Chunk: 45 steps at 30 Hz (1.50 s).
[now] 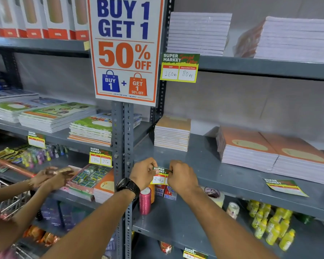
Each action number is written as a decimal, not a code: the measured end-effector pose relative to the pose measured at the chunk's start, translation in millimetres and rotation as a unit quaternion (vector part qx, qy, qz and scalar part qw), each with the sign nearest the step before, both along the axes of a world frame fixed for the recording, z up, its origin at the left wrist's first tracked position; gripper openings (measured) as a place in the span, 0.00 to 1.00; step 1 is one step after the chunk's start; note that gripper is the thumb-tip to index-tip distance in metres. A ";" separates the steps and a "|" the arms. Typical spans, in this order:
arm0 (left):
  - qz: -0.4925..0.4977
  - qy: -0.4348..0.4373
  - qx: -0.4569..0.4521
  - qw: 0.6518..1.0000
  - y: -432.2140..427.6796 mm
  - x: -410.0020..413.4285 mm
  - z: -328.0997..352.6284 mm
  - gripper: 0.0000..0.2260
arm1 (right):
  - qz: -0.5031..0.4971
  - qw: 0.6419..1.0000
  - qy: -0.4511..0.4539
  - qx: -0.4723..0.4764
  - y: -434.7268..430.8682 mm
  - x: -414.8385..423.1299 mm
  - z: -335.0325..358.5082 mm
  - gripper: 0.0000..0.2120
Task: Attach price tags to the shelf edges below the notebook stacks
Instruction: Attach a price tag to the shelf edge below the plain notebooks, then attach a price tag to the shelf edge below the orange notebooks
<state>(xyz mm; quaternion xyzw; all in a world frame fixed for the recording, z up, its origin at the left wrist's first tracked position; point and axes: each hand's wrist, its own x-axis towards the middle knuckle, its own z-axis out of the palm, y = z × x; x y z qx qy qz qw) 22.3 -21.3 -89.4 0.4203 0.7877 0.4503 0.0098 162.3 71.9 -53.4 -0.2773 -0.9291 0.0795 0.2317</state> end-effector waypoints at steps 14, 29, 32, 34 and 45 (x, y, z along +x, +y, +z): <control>0.018 0.150 -0.076 0.986 2.2 -0.5 8.7 0.08 | -0.003 0.999 -0.003 0.040 7.6 -8.5 2.6 0.11; 0.011 0.162 -0.064 0.985 -1.0 15.7 14.0 0.14 | 0.036 0.998 0.058 -0.011 19.3 25.6 0.4 0.10; 0.023 0.194 -0.025 0.980 15.3 36.4 18.8 0.12 | 0.019 0.991 0.131 -0.016 50.2 72.7 5.2 0.09; 0.023 0.204 -0.012 0.979 33.1 57.0 22.9 0.11 | -0.009 0.988 0.153 -0.014 79.3 112.1 9.9 0.07; -0.098 0.224 -0.039 0.969 161.1 220.2 56.5 0.11 | -0.137 0.973 0.165 -0.090 210.2 298.5 26.2 0.12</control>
